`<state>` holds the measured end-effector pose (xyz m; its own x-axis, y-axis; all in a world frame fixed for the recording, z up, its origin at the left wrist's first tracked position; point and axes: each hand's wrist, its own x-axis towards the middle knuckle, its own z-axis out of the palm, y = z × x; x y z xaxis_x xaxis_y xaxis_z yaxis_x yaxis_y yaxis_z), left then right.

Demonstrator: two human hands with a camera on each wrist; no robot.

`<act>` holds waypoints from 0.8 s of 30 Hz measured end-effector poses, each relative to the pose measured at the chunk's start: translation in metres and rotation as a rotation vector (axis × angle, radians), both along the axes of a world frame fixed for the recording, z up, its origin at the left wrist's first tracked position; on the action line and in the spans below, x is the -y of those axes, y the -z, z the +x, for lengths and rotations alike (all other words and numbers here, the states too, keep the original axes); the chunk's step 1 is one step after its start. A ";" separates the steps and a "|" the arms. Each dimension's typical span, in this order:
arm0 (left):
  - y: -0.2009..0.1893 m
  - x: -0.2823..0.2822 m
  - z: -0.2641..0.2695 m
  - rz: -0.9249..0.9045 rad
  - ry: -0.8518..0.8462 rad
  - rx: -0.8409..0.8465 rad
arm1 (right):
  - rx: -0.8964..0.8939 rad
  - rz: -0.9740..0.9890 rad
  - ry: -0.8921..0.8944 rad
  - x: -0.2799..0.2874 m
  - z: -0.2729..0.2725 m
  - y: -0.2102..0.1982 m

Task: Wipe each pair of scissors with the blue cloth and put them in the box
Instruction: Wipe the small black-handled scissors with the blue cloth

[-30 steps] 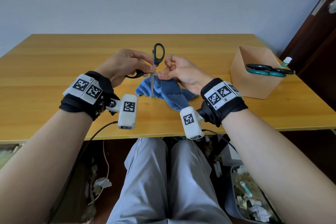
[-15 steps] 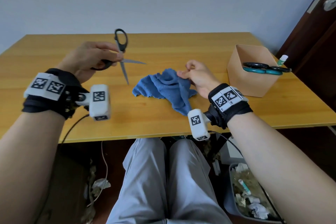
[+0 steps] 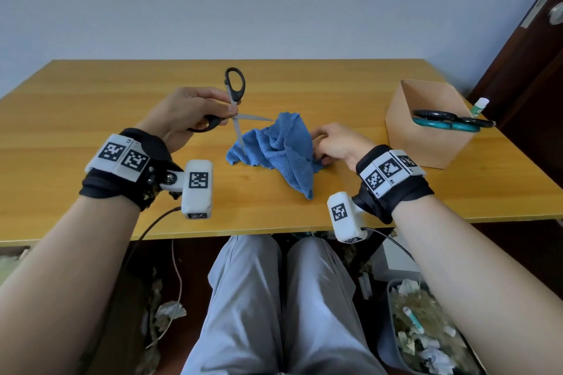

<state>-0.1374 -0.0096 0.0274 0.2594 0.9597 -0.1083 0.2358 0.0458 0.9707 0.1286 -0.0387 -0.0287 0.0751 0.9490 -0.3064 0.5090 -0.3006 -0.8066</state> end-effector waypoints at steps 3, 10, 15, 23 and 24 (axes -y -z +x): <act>0.004 0.000 0.008 -0.018 -0.005 0.010 | 0.202 -0.042 -0.107 0.003 -0.007 0.000; -0.001 0.004 0.019 0.010 -0.001 0.021 | 0.213 0.158 0.154 -0.004 -0.009 0.002; -0.004 0.000 0.016 0.076 -0.069 0.021 | -0.158 0.489 0.464 -0.006 -0.007 -0.022; 0.002 0.003 0.023 0.081 -0.030 -0.054 | -0.330 0.488 0.037 0.000 -0.037 -0.039; 0.002 0.005 0.025 0.086 -0.017 -0.068 | -0.303 0.445 -0.047 0.002 -0.041 -0.038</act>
